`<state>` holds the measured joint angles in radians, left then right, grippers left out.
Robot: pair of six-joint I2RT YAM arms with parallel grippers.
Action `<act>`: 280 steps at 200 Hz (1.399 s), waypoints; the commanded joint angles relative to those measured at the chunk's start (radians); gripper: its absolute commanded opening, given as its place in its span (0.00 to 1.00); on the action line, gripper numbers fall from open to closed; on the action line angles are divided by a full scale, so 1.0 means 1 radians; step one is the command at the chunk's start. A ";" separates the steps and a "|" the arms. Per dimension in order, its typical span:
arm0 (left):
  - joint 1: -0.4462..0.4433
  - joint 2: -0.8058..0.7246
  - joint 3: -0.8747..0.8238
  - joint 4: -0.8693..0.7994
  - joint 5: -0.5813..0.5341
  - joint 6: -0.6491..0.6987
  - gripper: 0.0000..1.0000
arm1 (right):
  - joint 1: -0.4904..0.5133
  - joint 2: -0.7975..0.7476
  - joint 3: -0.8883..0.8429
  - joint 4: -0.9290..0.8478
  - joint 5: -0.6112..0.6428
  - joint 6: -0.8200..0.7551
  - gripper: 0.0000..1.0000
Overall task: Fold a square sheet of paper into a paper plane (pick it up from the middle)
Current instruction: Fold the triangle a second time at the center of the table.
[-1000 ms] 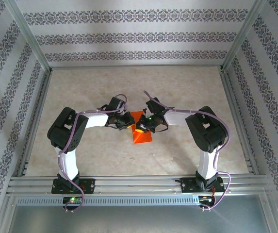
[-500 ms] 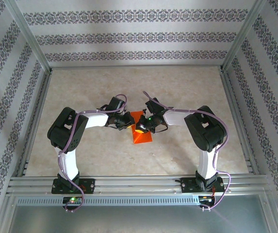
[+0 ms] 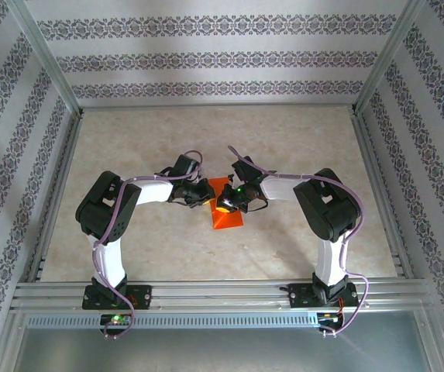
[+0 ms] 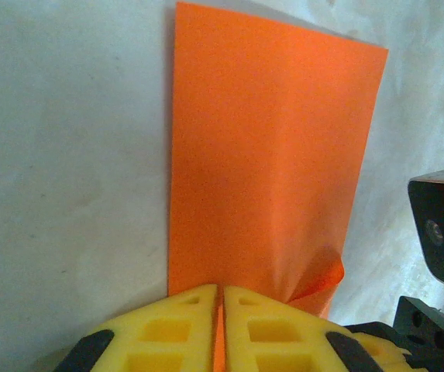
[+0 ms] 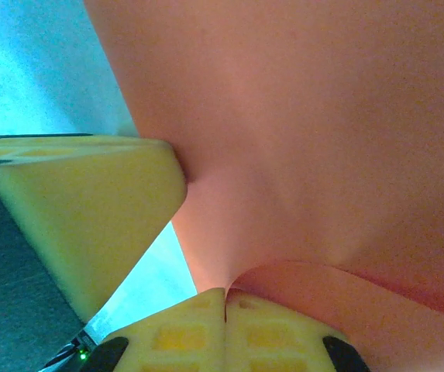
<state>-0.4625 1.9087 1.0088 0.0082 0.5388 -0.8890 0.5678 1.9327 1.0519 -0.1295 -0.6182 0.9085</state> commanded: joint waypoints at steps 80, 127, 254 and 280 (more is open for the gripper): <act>0.022 -0.064 0.017 -0.121 -0.044 0.023 0.12 | 0.015 0.040 0.014 -0.039 0.023 -0.028 0.03; 0.085 -0.189 -0.049 -0.138 -0.125 -0.013 0.14 | 0.015 0.053 0.018 -0.067 0.032 -0.014 0.12; 0.117 -0.275 -0.094 -0.181 -0.122 0.002 0.15 | 0.005 0.058 0.013 -0.069 0.034 -0.001 0.40; 0.111 -0.274 -0.096 -0.168 -0.099 0.000 0.15 | 0.004 0.058 0.007 -0.073 0.039 -0.002 0.35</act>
<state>-0.3508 1.6611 0.9257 -0.1471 0.4141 -0.8936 0.5735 1.9484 1.0847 -0.1375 -0.6456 0.9119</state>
